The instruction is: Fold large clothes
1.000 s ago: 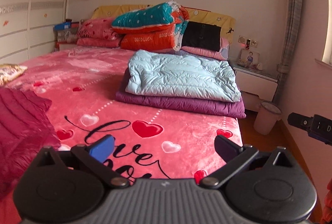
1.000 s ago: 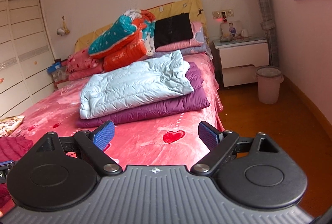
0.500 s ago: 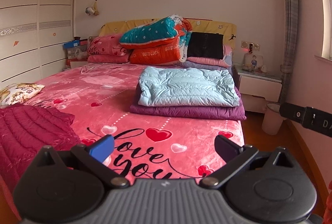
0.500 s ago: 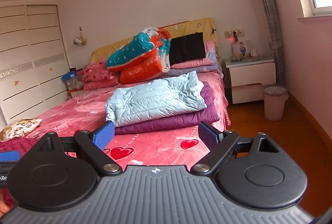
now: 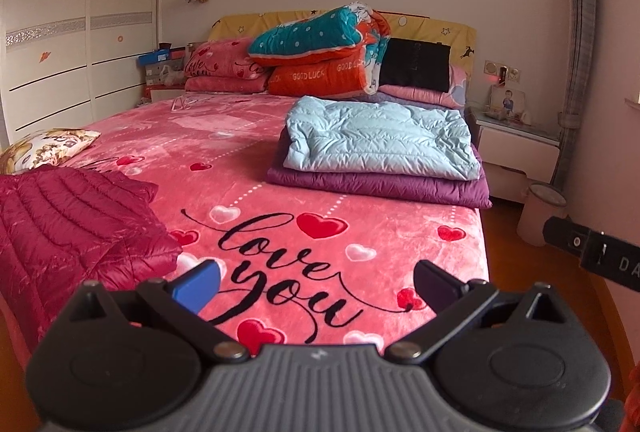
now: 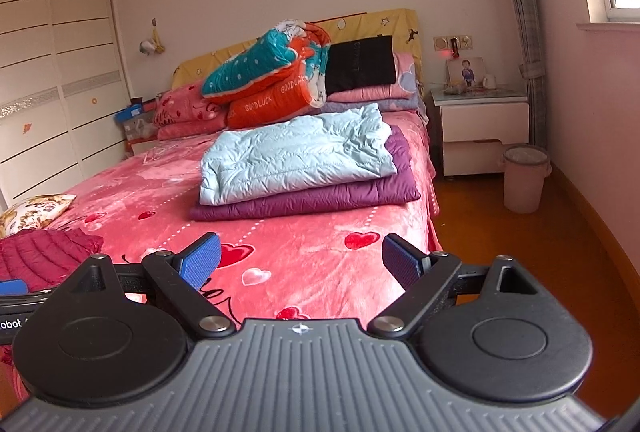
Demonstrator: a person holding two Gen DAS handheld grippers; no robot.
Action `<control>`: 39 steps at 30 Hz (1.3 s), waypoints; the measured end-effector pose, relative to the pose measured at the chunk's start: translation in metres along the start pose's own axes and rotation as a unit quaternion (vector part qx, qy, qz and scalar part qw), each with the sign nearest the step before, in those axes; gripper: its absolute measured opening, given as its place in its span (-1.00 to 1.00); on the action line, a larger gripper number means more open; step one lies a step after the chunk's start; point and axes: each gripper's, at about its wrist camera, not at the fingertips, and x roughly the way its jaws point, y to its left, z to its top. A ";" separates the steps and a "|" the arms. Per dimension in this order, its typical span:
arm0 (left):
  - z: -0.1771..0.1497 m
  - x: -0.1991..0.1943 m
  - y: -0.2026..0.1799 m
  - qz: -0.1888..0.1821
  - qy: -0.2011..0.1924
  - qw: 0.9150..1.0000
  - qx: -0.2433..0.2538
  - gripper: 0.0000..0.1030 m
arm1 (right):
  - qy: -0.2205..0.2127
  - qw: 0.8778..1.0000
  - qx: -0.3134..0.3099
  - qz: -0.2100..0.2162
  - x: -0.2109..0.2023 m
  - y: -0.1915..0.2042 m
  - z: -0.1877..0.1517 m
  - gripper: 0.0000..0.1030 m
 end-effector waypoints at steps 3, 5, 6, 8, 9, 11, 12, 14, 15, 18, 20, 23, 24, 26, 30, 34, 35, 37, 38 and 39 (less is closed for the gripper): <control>-0.002 0.002 -0.001 0.000 0.002 1.000 0.000 0.98 | 0.005 1.000 -0.006 -0.002 0.003 0.000 -0.005 1.00; -0.004 0.003 -0.001 0.001 0.003 1.000 0.000 0.98 | 0.011 1.000 -0.006 -0.002 0.006 -0.002 -0.009 1.00; -0.004 0.004 -0.002 0.002 0.003 1.000 0.001 0.98 | 0.013 1.000 -0.006 -0.002 0.007 -0.002 -0.010 1.00; -0.006 0.006 -0.003 0.007 0.005 1.000 0.004 0.98 | 0.016 1.000 -0.009 0.000 0.008 -0.002 -0.013 1.00; -0.007 0.007 -0.003 0.008 0.006 1.000 0.004 0.98 | 0.017 1.000 -0.012 0.000 0.009 -0.001 -0.014 1.00; -0.008 0.009 -0.002 0.007 0.011 1.000 0.002 0.98 | 0.020 1.000 -0.014 0.004 0.010 -0.002 -0.014 1.00; -0.009 0.010 -0.001 0.007 0.013 1.000 -0.001 0.98 | 0.020 1.000 -0.014 0.006 0.011 -0.002 -0.014 1.00; -0.011 0.011 0.000 0.004 0.017 1.000 -0.009 0.98 | 0.023 1.000 -0.019 0.008 0.012 -0.003 -0.015 1.00; -0.011 0.012 0.002 0.002 0.019 1.000 -0.013 0.98 | 0.024 0.999 -0.021 0.009 0.013 -0.002 -0.015 1.00; -0.014 0.014 0.003 0.005 0.022 1.000 -0.017 0.98 | 0.029 0.999 -0.023 0.009 0.016 -0.004 -0.016 1.00; -0.014 0.015 0.002 0.008 0.022 1.000 -0.016 0.98 | 0.032 0.999 -0.024 0.009 0.017 -0.006 -0.017 1.00; -0.015 0.016 0.002 0.007 0.023 1.000 -0.016 0.98 | 0.035 0.999 -0.025 0.011 0.020 -0.008 -0.018 1.00; -0.015 0.017 0.001 0.007 0.023 1.000 -0.015 0.98 | 0.036 0.999 -0.026 0.011 0.020 -0.008 -0.019 1.00; -0.016 0.018 0.000 0.009 0.022 1.000 -0.010 0.98 | 0.039 0.999 -0.027 0.013 0.021 -0.009 -0.020 1.00; -0.019 0.021 -0.002 0.009 0.026 1.000 -0.003 0.98 | 0.043 0.998 -0.029 0.019 0.023 -0.011 -0.021 1.00; -0.021 0.023 -0.002 0.010 0.026 1.000 -0.003 0.98 | 0.046 0.998 -0.030 0.023 0.025 -0.013 -0.022 1.00; -0.022 0.025 -0.002 0.009 0.028 1.000 -0.002 0.98 | 0.047 0.998 -0.031 0.024 0.026 -0.013 -0.022 1.00; -0.024 0.029 -0.001 0.007 0.033 0.999 -0.004 0.98 | 0.049 0.998 -0.031 0.024 0.027 -0.015 -0.023 1.00; -0.025 0.031 -0.001 0.006 0.035 0.999 -0.005 0.98 | 0.051 0.998 -0.031 0.025 0.029 -0.015 -0.023 1.00; -0.027 0.033 -0.001 0.005 0.038 0.999 -0.006 0.98 | 0.054 0.998 -0.030 0.026 0.030 -0.016 -0.024 1.00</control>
